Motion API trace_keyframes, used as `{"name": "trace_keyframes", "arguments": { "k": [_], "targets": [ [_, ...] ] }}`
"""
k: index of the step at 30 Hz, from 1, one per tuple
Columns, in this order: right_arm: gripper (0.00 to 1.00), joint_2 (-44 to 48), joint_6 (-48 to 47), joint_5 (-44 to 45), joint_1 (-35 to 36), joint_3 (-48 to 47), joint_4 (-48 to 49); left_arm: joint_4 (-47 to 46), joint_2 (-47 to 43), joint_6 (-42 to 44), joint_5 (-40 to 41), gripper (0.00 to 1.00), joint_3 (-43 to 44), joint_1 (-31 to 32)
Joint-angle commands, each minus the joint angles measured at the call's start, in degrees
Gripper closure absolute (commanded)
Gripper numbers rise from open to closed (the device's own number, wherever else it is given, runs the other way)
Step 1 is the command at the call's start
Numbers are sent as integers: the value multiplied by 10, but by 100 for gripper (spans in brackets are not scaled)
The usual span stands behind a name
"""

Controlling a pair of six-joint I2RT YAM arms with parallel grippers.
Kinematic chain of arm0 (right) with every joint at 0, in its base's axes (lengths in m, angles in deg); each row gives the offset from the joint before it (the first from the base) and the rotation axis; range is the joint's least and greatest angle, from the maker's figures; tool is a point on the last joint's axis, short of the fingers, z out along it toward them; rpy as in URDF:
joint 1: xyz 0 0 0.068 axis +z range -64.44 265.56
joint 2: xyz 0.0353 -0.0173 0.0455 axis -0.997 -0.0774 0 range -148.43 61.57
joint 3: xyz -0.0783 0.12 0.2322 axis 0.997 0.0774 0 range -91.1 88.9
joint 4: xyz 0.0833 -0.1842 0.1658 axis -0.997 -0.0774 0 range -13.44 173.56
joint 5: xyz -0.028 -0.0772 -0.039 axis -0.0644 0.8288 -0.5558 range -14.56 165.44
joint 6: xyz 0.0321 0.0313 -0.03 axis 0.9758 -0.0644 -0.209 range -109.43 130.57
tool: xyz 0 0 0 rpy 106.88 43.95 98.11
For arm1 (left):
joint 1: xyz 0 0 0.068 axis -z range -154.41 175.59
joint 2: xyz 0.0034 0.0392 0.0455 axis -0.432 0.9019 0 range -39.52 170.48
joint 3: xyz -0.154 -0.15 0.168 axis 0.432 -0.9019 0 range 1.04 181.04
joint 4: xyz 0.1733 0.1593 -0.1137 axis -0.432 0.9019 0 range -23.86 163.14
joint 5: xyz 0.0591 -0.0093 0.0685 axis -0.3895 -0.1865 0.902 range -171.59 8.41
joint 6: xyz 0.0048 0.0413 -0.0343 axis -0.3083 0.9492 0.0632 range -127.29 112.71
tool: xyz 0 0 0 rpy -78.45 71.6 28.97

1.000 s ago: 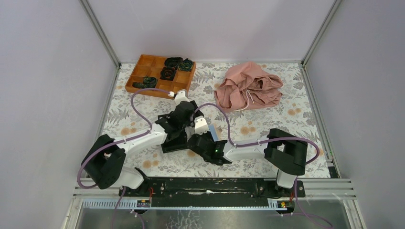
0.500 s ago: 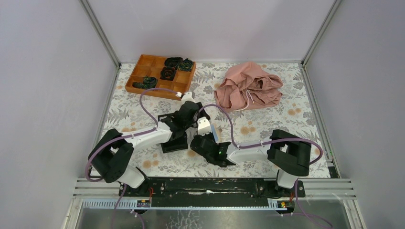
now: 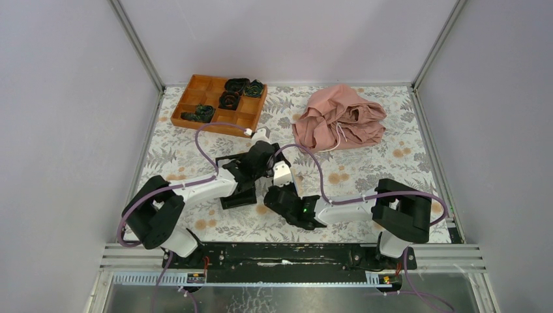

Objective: Put the credit cards into the card holder
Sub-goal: Open the card holder at the center of the board.

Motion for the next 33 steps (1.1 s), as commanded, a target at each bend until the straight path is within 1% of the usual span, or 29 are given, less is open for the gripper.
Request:
{"name": "trace_keyframes", "arguments": {
  "k": [1, 10, 21, 33],
  "targets": [
    [100, 24, 14, -4, 8, 11, -20, 69, 14, 8, 22, 47, -15, 2],
    [100, 31, 20, 1, 8, 25, -17, 118, 1, 25, 46, 47, -17, 2],
    [100, 32, 25, 6, 4, 27, -23, 136, -18, 24, 51, 47, -24, 7],
    [100, 52, 47, -46, -44, 63, -1, 144, -41, 9, 59, 47, -40, 24]
  ]
}}
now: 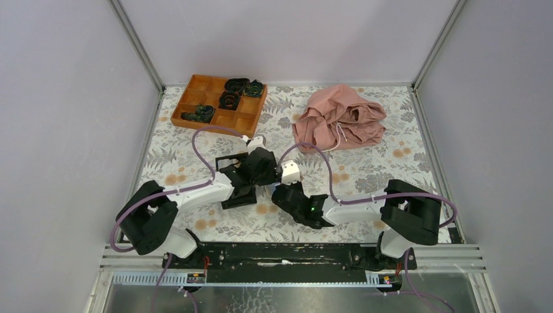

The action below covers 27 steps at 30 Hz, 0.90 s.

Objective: Put the credit cards into the card holder
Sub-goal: Open the card holder at the center of the board.

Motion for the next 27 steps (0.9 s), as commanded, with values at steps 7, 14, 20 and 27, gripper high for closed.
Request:
{"name": "trace_keyframes", "arguments": {
  "k": [7, 14, 20, 27],
  "targets": [
    [100, 13, 39, -37, -46, 33, 3, 53, -34, -14, 25, 47, -36, 16],
    [100, -4, 48, -36, -58, 37, 5, 52, -44, -20, 27, 48, -49, 23],
    [100, 4, 51, -36, -82, 50, 0, 49, -28, -17, 27, 47, -45, 29],
    [100, 26, 49, -36, -115, 65, -10, 41, -8, -15, 31, 47, -45, 35]
  ]
}}
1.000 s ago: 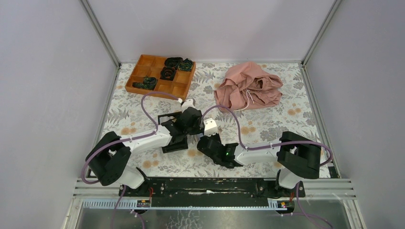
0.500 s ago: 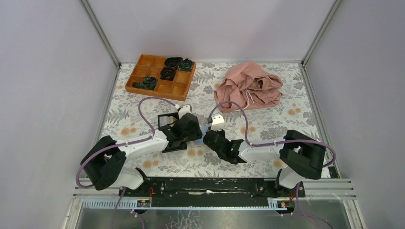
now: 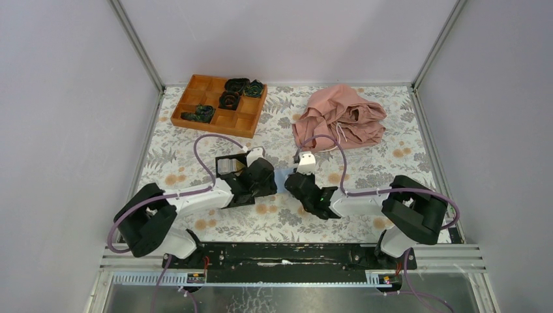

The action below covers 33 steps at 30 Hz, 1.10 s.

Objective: Put the credit cards into the card holder
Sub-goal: Open the card holder at the center of the board.

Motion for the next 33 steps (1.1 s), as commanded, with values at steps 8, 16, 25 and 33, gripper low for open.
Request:
{"name": "trace_keyframes", "arguments": {
  "k": [8, 16, 25, 33],
  "targets": [
    [100, 51, -11, -3, -67, 40, -49, -22, 57, 9, 14, 48, 25, 7],
    [100, 55, -21, -8, -69, 34, -63, -41, 98, 10, 13, 48, 53, 9],
    [100, 60, -20, -2, -72, 45, -67, -39, 48, 9, 6, 48, 64, 16],
    [100, 76, -22, -2, -78, 55, -71, -38, 44, 9, -3, 48, 90, 25]
  ]
}}
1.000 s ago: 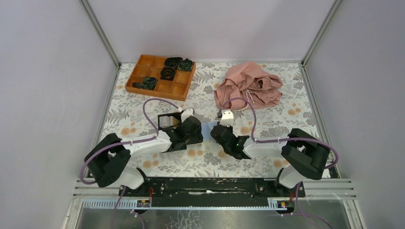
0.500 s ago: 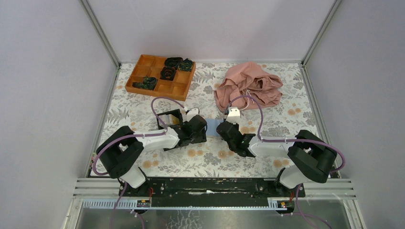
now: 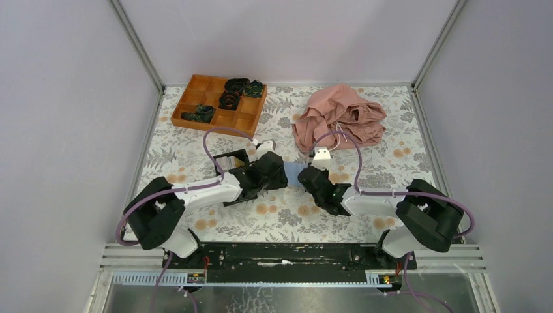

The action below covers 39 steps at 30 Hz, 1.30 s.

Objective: Put the credit cards into the card holder
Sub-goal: Open the card holder at the center of the board, then insert the credit card into the card holder.

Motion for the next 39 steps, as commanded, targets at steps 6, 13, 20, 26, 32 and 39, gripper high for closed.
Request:
{"name": "trace_keyframes", "arguments": {
  "k": [6, 13, 20, 26, 32, 39],
  "targets": [
    [100, 28, -16, 2, -9, 15, -54, -15, 17, 14, 6, 49, 51, 10],
    [100, 44, -17, -4, -8, 23, -57, -12, 73, 29, 34, 49, 83, 10],
    [100, 48, -16, -4, -9, 30, -57, -101, 56, 20, 15, 50, 57, 10],
    [100, 45, -12, -7, -8, 35, -52, -138, 49, 13, 3, 51, 49, 10],
    [100, 54, -7, -9, -8, 39, -53, -167, 91, 5, -15, 52, 52, 10],
    [100, 68, -5, -5, -9, 42, -61, -220, 126, -14, -14, 52, 17, 9]
  ]
}}
